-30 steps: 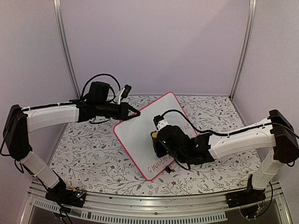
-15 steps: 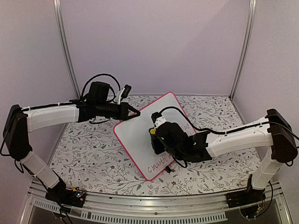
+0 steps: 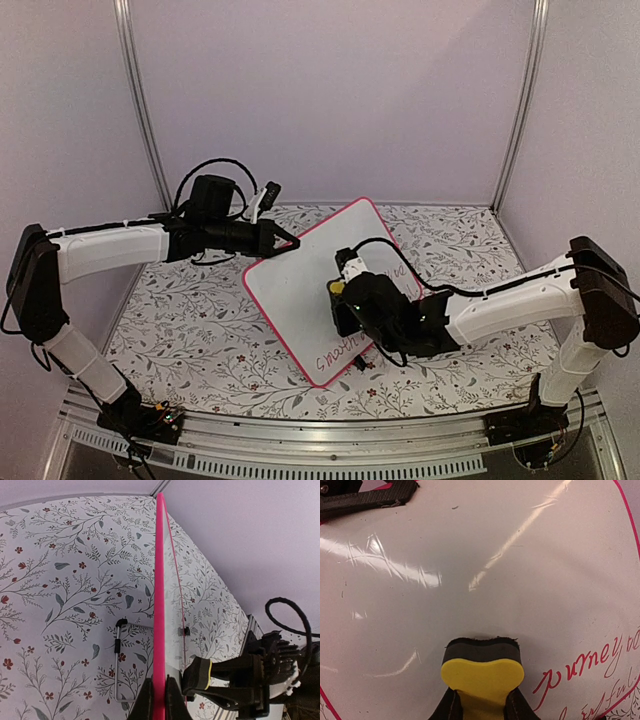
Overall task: Erase the whiteboard
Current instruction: Erase the whiteboard at the center of the board.
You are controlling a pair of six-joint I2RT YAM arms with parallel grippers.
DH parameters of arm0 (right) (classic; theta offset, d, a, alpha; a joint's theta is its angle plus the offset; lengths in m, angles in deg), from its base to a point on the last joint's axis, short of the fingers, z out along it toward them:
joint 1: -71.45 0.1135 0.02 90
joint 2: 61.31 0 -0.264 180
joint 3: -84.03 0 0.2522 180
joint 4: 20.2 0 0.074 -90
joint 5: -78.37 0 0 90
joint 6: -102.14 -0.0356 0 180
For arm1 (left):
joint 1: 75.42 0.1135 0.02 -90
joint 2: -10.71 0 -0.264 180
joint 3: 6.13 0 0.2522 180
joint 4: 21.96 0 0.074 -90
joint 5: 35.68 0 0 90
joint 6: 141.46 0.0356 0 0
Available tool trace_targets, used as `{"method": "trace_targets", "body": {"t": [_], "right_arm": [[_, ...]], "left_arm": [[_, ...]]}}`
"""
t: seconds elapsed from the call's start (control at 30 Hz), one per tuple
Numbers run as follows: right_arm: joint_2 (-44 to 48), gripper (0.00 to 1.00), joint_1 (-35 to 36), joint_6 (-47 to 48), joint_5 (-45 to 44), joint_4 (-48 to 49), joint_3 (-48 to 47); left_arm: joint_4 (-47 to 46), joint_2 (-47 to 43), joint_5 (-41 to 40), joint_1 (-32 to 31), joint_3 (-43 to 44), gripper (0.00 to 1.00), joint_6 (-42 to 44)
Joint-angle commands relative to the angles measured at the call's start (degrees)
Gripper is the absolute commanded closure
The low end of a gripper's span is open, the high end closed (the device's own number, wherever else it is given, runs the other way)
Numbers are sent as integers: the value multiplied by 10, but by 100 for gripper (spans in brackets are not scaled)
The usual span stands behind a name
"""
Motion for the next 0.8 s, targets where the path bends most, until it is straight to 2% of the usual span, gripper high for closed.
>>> {"method": "trace_targets", "body": {"t": [0.0,0.47,0.77], "right_arm": [[-17,76,-13,-35,16,-69,43],[6,76,-6,-77,17,-79,75],[29,76,-19,-25,-15,-62,53]], "left_arm": [[29,9,-26,-3,-18,100,37],[28,9,-29,-2,-18,100,37],[31,15,-35,-2,-18,100,41]]}}
